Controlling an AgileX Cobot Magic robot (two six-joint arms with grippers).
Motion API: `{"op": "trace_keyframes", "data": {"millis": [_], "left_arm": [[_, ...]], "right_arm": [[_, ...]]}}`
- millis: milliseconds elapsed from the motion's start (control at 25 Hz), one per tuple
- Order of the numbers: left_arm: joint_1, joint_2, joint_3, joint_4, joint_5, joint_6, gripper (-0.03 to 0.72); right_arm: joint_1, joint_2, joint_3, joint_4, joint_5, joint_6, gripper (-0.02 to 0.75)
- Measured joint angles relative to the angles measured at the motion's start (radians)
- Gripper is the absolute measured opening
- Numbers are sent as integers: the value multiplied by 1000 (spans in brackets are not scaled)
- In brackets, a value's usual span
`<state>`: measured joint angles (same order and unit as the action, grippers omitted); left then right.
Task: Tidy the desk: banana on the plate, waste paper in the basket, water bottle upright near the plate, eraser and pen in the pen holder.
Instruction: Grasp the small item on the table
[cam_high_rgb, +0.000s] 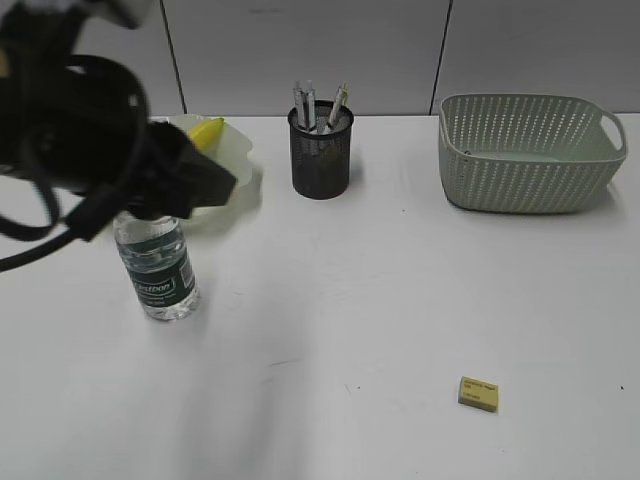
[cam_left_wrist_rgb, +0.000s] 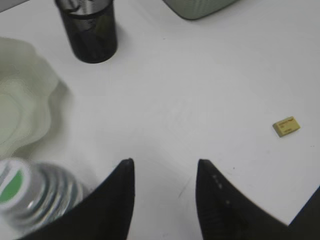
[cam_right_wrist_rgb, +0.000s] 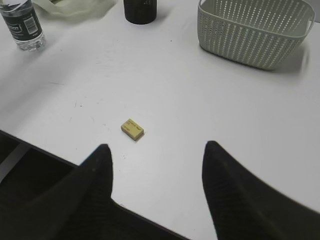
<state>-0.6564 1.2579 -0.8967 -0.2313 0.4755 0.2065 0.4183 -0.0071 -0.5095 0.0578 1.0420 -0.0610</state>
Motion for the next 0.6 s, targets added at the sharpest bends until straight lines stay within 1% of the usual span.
{"op": "trace_keyframes", "data": {"millis": [160, 240, 320, 480, 600], "left_arm": [[-86, 182, -152, -2, 3, 39, 310], [-115, 269, -222, -3, 13, 44, 314], [-141, 340, -308, -3, 21, 50, 330], [-192, 468, -433, -3, 44, 98, 385], [-228, 549, -511, -3, 89, 144, 400]], "right_arm": [[0, 0, 0, 0, 0, 0, 457], [0, 0, 0, 0, 0, 0, 457], [0, 0, 0, 0, 0, 0, 457], [0, 0, 0, 0, 0, 0, 457], [0, 0, 0, 0, 0, 0, 457]]}}
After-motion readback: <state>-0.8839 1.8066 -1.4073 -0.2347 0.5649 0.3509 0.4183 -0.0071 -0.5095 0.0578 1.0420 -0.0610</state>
